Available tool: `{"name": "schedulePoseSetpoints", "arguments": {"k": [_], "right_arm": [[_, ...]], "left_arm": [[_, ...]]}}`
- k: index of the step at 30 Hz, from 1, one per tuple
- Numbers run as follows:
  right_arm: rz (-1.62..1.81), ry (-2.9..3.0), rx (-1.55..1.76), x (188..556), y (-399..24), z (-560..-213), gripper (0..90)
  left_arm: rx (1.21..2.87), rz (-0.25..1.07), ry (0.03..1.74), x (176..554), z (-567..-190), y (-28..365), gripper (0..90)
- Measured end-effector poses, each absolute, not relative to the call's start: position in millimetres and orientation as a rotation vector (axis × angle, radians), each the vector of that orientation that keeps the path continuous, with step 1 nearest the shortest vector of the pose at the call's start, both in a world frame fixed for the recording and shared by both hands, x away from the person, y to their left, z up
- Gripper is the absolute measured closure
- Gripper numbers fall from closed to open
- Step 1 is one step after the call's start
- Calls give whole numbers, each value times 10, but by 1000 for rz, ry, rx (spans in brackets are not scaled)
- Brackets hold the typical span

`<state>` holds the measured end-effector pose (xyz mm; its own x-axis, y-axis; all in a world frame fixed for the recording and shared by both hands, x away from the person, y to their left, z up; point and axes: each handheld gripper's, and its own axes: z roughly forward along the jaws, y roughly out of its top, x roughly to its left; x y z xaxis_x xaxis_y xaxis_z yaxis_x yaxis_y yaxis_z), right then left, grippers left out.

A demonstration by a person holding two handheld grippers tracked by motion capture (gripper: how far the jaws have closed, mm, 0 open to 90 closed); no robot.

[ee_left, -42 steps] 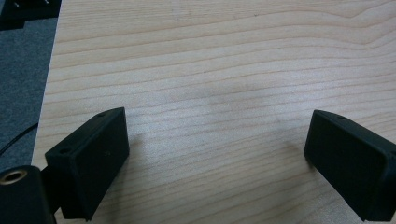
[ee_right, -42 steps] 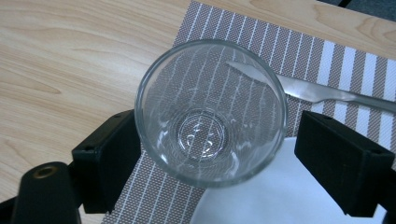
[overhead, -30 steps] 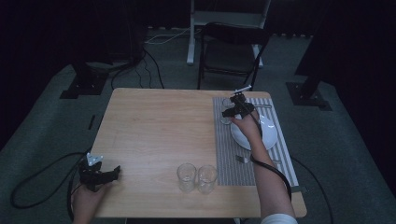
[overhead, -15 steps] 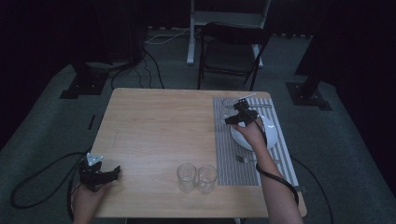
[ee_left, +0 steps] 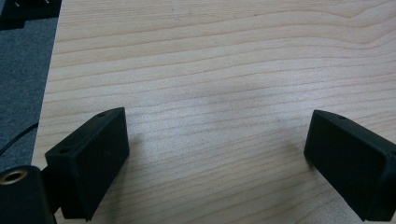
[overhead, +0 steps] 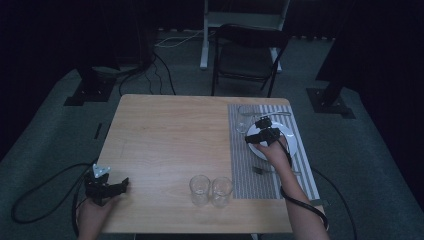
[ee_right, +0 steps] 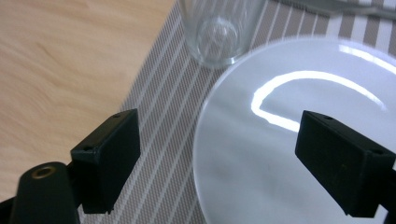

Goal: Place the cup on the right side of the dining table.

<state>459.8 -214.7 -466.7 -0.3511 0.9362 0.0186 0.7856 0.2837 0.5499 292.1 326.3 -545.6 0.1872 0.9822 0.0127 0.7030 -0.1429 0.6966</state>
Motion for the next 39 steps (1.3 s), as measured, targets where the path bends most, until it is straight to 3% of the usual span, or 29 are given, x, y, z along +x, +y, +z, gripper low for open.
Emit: {"name": "schedulePoseSetpoints", "arguments": {"k": [15, 39], "right_arm": [[709, 2195, 1623, 4157, -2481, -4783, 139], [764, 2113, 1618, 3373, -2656, -4927, 119]], "left_arm": [[1913, 653, 1574, 2921, -5456, 3263, 70], [1913, 653, 1574, 2921, -5456, 3264, 70]]}}
